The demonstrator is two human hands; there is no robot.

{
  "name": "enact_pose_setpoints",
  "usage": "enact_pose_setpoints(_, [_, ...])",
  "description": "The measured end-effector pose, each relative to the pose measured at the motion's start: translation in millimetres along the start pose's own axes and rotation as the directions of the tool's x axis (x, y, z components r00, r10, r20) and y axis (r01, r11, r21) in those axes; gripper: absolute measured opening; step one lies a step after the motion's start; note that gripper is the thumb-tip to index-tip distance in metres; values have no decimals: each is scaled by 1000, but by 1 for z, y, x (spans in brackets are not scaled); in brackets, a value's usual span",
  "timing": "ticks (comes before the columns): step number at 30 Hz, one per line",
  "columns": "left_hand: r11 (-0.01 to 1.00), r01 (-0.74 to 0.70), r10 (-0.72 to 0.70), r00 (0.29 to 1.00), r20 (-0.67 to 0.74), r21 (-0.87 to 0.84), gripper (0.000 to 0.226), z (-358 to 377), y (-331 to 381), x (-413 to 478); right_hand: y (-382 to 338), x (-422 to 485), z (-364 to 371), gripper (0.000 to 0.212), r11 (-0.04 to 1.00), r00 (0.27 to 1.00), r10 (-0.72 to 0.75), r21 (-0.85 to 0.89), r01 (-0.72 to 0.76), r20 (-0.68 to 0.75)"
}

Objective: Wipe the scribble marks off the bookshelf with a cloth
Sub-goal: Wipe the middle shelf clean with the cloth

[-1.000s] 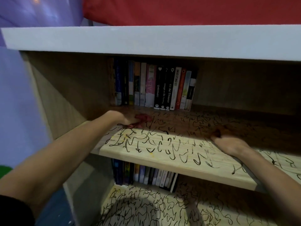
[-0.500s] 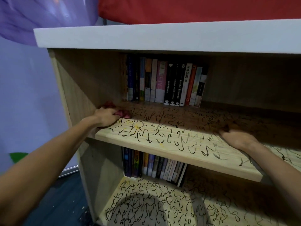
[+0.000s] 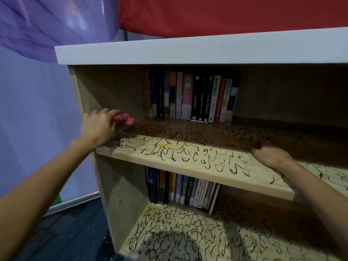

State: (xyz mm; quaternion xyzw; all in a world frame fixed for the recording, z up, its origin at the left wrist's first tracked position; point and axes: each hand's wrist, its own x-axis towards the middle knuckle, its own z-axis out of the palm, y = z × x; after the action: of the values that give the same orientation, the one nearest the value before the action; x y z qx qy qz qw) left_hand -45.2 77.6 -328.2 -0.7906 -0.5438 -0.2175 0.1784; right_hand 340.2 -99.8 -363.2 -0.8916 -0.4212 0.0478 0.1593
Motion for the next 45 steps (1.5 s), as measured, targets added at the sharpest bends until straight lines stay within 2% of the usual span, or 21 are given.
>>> enact_pose_setpoints(1, [998, -33, 26, 993, 112, 60, 44, 11, -5, -4, 0, -1, 1, 43, 1000, 1000, -2, 3, 2, 2])
enact_pose_setpoints(2, [998, -52, 41, 974, 222, 43, 44, 23, -4, -8, -1, 0, 1, 44, 1000, 1000, -3, 3, 3, 3])
enact_pose_setpoints(4, [994, 4, 34, 943, 332, -111, 43, 41, 7, -14, 0, 0, 2, 47, 1000, 1000, -7, -13, 7, 5])
enact_pose_setpoints(6, [973, 82, -5, 941, 338, -214, 40, 43, 20, -10, 0, 1, 1, 47, 1000, 1000, -16, -18, 16, -1])
enact_pose_setpoints(8, [954, 91, 19, 932, 361, -286, 35, 41, 35, -7, 1, 2, 2, 45, 999, 1000, -19, -26, 19, 8])
enact_pose_setpoints(12, [831, -73, 309, 885, 349, -552, 27, 22, 100, -25, 1, -1, 1, 43, 999, 1000, -28, -18, 28, 9])
enact_pose_setpoints(14, [800, -153, 403, 854, 330, -580, 26, 11, 126, -34, 2, -2, 2, 42, 999, 1000, -31, -20, 31, 5])
enact_pose_setpoints(16, [786, -168, 427, 844, 325, -595, 26, -1, 129, -34, 3, -3, 3, 42, 999, 1000, -29, -20, 29, 0])
enact_pose_setpoints(18, [743, -90, 378, 874, 305, -663, 25, -16, 111, -25, 4, -1, 3, 44, 999, 1000, -26, -23, 26, 0])
enact_pose_setpoints(20, [750, -41, 232, 951, 204, -660, 25, -25, 82, -5, 5, 5, 3, 47, 999, 1000, -24, -21, 24, 7])
enact_pose_setpoints(22, [764, 81, 55, 981, 189, -640, 23, -19, 48, 14, 3, 7, 2, 47, 999, 999, -29, -25, 29, 18])
enact_pose_setpoints(24, [823, 221, -43, 943, 330, -524, 30, 5, 28, 23, 3, 9, 4, 48, 1000, 999, -21, -20, 22, 24])
enact_pose_setpoints(25, [901, 208, -39, 913, 405, -381, 35, 23, 25, 21, 2, 8, 5, 48, 1000, 1000, -19, -19, 19, 23])
enact_pose_setpoints(27, [973, 148, -46, 876, 480, -176, 42, 47, 37, 14, 1, 8, 5, 48, 1000, 1000, -20, -20, 21, 17])
enact_pose_setpoints(30, [972, 72, 49, 872, 487, -226, 46, 37, 74, 7, 1, 7, 3, 49, 999, 999, -31, -31, 32, 27])
enact_pose_setpoints(35, [905, -170, 341, 838, 426, -389, 40, 16, 139, -28, 1, 4, 1, 48, 998, 998, -48, -32, 49, 42])
enact_pose_setpoints(39, [881, -246, 389, 862, 325, -404, 40, 4, 194, -57, 0, -2, 0, 47, 998, 999, -47, -46, 48, 25])
enact_pose_setpoints(42, [803, -265, 396, 906, 146, -534, 35, -5, 214, -78, 1, -6, -1, 47, 997, 998, -48, -54, 50, 26])
enact_pose_setpoints(45, [504, -52, 335, 932, 139, -862, 30, -19, 199, -74, 2, -7, 0, 46, 997, 998, -58, -55, 60, 27])
